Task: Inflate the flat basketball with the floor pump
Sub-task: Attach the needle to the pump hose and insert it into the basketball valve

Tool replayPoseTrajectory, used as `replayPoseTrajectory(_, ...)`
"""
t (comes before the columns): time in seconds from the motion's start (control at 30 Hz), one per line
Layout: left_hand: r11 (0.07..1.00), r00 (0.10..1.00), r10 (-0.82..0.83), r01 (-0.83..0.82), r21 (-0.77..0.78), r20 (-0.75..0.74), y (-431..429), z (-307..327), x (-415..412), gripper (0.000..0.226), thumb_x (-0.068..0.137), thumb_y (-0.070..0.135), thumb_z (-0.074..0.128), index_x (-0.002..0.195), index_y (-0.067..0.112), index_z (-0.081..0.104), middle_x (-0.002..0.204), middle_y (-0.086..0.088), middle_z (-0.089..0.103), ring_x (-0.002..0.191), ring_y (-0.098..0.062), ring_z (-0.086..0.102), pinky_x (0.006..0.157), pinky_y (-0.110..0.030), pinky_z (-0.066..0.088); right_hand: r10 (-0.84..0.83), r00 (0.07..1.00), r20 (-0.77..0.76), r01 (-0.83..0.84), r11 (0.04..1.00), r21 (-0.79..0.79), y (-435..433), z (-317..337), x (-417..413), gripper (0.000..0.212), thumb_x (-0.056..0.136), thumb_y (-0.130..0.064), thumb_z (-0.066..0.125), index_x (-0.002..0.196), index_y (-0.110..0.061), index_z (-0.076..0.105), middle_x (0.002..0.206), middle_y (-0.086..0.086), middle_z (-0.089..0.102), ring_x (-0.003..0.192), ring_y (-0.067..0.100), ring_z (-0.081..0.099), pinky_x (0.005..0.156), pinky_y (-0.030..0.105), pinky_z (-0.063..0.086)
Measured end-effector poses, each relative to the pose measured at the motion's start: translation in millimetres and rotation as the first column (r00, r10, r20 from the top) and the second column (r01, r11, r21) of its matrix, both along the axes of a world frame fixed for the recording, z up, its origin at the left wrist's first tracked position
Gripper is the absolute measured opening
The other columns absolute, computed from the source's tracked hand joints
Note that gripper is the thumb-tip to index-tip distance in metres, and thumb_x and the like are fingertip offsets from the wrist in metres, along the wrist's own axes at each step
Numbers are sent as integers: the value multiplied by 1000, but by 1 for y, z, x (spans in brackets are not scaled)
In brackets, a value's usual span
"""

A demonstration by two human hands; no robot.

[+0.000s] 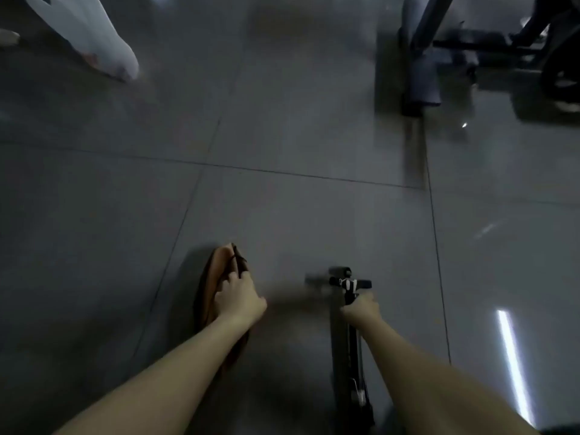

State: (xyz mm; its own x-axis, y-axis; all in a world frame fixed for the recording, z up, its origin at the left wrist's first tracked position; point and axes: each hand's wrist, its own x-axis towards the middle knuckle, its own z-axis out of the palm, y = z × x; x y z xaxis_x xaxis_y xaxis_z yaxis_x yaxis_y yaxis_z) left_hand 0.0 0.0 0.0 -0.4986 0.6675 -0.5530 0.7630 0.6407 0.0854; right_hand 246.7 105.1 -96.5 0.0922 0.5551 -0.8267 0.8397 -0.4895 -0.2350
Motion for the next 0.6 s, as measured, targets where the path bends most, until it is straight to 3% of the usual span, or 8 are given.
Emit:
replayPoseTrajectory(0.07,989,989,147,-147,-20,-8,-3,-14,-4,70,89,48,68,143,14,41,142,-12,47,127,-33,52,98,-45,51,-51,998,-35,51,999,-1,-5,-9,5,71,84,-20,69,139,-3,28,133,23,45,115,41,55,93,50,53)
replayPoseTrajectory(0.2,980,983,177,-171,-98,54,-19,-51,-17,90,91,54,65,156,13,19,150,-14,42,126,-34,55,91,-42,53,-78,991,-107,77,997,-13,-14,-25,14,55,88,-13,69,130,0,37,121,21,53,104,37,59,91,51,53)
replayPoseTrajectory(0.33,993,996,78,-83,-88,-53,-31,-69,-21,70,98,32,60,152,10,22,138,-17,53,112,-31,65,86,-41,58,-77,989,-124,77,997,-3,-23,-34,17,43,86,-12,71,117,-3,42,108,16,55,97,34,60,83,46,53)
replayPoseTrajectory(0.43,997,997,-4,-1,-71,-72,-33,-73,-22,55,98,16,55,147,7,30,125,-15,60,101,-27,68,80,-36,60,-16,989,-146,15,1000,-7,-27,-36,18,15,84,-8,65,80,-9,50,75,9,53,63,22,53,61,36,42)
replayPoseTrajectory(0.5,997,999,-49,48,-68,-19,-35,-72,-20,55,96,13,55,146,8,32,115,-11,63,94,-26,68,75,-36,60,39,988,-152,-41,999,-11,-30,-31,13,21,83,-8,63,67,-9,50,66,9,52,58,24,50,58,35,39)
replayPoseTrajectory(0.6,998,991,-49,52,-21,124,-36,-70,5,56,93,14,60,144,13,36,100,-2,66,83,-21,69,65,-33,58,131,980,-148,-122,990,71,-27,-4,5,21,86,-14,62,70,-11,48,67,9,50,61,26,51,57,35,41)
